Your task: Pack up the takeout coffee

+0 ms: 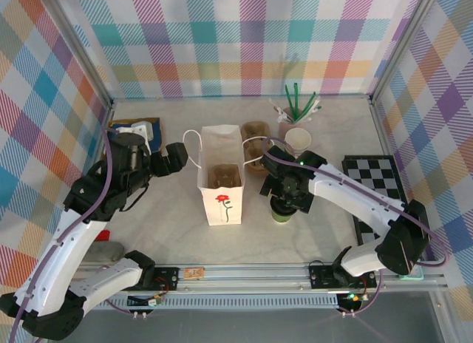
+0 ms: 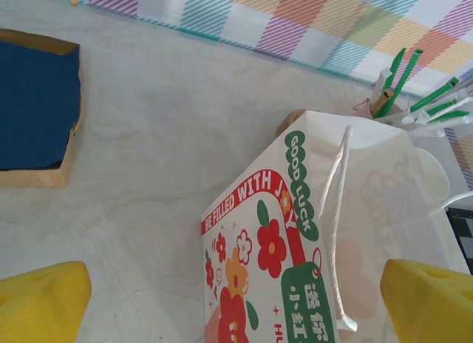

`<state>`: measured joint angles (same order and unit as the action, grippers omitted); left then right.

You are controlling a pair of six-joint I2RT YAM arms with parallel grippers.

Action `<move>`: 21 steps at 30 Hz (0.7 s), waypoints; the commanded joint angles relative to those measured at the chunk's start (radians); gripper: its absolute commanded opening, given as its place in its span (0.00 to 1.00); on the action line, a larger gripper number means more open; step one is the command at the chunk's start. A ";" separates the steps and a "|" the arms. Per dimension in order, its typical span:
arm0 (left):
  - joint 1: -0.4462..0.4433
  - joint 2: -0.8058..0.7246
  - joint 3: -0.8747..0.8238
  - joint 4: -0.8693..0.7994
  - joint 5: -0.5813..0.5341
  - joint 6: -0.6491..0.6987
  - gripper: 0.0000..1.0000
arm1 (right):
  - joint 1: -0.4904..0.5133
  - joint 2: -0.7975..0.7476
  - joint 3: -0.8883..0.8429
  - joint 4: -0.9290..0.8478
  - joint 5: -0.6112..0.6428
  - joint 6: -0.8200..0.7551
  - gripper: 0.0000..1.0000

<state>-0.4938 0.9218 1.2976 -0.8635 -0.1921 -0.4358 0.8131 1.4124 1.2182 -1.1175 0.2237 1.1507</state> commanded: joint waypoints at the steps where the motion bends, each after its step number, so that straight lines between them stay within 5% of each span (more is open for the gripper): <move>1: 0.012 -0.006 -0.009 -0.004 0.011 0.016 1.00 | 0.008 0.003 -0.023 -0.010 -0.004 0.032 0.99; 21: 0.015 -0.006 -0.021 0.004 0.011 0.016 1.00 | 0.008 0.029 -0.102 0.088 -0.029 0.052 0.99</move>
<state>-0.4881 0.9215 1.2846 -0.8631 -0.1921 -0.4358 0.8131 1.4322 1.1328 -1.0233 0.1978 1.1755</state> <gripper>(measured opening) 0.997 0.989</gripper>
